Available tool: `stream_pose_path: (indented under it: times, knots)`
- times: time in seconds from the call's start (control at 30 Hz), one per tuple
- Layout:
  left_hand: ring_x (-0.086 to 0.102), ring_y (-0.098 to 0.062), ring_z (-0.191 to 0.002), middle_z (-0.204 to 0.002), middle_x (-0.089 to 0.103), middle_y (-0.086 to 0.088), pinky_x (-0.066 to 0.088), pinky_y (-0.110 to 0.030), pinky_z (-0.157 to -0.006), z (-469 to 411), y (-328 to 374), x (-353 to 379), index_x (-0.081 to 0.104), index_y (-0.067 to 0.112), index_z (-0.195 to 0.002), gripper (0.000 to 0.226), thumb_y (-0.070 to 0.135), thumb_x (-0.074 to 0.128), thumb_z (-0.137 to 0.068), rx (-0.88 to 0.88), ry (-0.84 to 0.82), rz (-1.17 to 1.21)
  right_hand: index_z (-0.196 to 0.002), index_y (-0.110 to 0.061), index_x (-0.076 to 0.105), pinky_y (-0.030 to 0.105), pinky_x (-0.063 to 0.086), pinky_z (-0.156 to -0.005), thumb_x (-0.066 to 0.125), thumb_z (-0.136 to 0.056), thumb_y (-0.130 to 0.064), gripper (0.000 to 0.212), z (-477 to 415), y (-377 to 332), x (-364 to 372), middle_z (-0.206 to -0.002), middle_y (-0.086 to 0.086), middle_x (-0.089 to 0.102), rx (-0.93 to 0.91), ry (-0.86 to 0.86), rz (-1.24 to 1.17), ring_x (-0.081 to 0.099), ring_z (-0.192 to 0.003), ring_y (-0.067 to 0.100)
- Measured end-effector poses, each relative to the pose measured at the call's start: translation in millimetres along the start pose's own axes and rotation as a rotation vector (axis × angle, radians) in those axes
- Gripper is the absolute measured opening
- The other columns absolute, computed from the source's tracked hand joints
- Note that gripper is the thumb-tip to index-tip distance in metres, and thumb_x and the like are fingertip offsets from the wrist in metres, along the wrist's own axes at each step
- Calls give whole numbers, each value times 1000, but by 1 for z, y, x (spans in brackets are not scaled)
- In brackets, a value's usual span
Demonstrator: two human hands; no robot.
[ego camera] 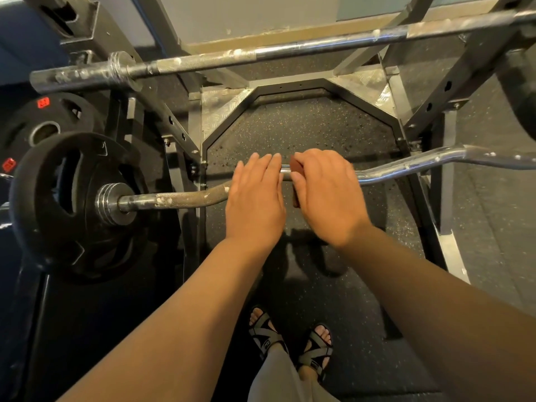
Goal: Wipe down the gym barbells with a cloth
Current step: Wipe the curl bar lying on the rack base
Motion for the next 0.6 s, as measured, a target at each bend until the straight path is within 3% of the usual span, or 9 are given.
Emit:
stream_pose_path:
  times: [0.1,0.2,0.37,0.47,0.6]
  knots:
    - [27,-22,-151,-154,45,-2,5,-40,-128,1,0,2,38,15,-154,45,26,33,-111,9,10,-25,-102,-26,53,42,37,-107,35,-107,-37,22,10,34,-13,-97,-7,50,149,33,43,45,-94,18]
    - [27,-24,-151,-155,43,-5,4,-41,-128,1,1,4,36,13,-155,47,25,32,-110,14,26,-60,-111,-20,56,52,27,-119,36,-105,-32,24,15,29,-10,-109,-1,54,272,99,-28,48,-111,25]
    - [23,-25,-153,-158,40,-7,4,-43,-128,4,2,4,35,11,-156,48,21,35,-109,25,36,-72,-129,-11,56,48,33,-114,41,-103,-26,34,6,-7,-3,-126,4,58,59,59,-169,49,-123,26]
    - [26,-25,-152,-155,44,-6,7,-44,-128,4,2,3,37,11,-155,46,22,36,-110,37,36,-69,-126,-24,54,43,33,-114,39,-106,-35,27,6,14,-5,-116,-6,57,-22,-47,20,51,-112,18]
    - [29,-26,-150,-152,47,-6,8,-44,-128,3,2,3,42,11,-152,45,23,36,-109,31,50,-70,-111,-21,60,52,22,-123,34,-107,-35,30,10,49,-14,-102,-3,58,246,49,73,53,-105,22]
Point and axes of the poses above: each hand's wrist, its own z-axis away from the middle knuckle, its own x-axis out of the palm, y = z × x, the point moved 10 cm from there along -z, towards the middle knuckle
